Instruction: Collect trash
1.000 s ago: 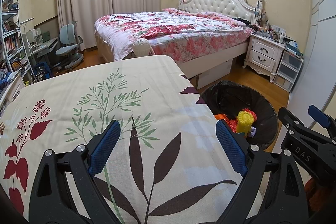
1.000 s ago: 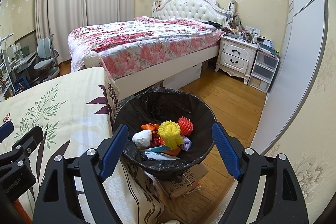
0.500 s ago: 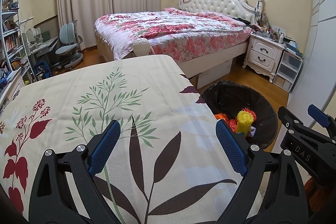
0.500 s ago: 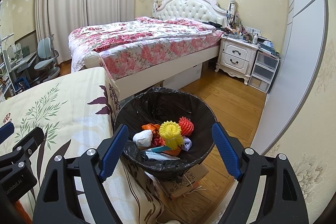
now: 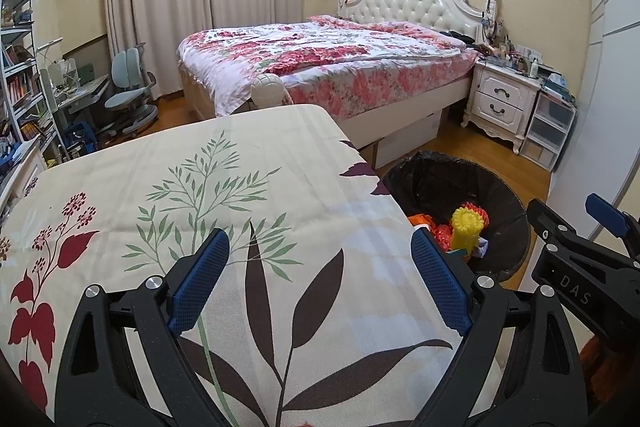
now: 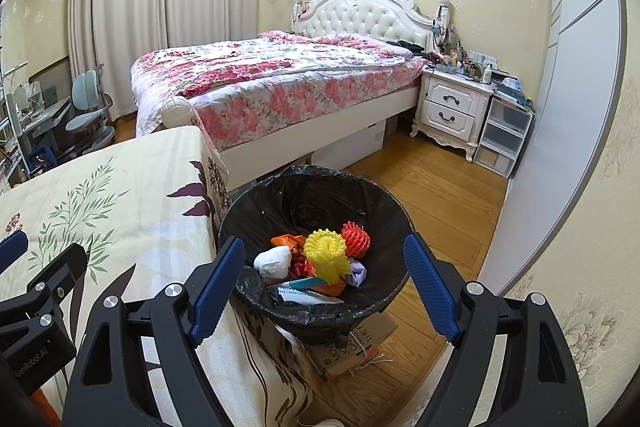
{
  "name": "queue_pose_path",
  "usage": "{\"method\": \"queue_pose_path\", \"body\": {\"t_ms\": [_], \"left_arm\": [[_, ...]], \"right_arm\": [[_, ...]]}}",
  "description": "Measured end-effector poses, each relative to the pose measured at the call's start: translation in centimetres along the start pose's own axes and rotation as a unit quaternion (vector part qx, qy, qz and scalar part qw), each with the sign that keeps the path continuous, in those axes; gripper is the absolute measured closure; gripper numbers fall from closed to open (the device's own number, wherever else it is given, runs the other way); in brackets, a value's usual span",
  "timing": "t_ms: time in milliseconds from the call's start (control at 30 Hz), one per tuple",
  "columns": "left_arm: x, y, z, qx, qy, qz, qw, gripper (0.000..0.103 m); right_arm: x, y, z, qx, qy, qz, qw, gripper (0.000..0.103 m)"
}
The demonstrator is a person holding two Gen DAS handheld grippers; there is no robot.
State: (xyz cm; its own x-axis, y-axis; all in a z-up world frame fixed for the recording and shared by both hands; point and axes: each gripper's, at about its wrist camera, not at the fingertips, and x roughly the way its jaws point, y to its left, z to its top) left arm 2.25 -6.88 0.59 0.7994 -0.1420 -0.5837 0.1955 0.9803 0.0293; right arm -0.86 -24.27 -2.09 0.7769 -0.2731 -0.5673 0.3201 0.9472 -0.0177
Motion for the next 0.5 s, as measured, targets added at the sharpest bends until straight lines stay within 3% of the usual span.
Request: {"method": "queue_pose_path", "body": {"t_ms": [500], "left_arm": [[-0.54, 0.57, -0.10, -0.011, -0.028, 0.003, 0.9995, 0.013]], "right_arm": [[-0.04, 0.21, 0.00, -0.001, 0.001, 0.001, 1.000, 0.024]]}}
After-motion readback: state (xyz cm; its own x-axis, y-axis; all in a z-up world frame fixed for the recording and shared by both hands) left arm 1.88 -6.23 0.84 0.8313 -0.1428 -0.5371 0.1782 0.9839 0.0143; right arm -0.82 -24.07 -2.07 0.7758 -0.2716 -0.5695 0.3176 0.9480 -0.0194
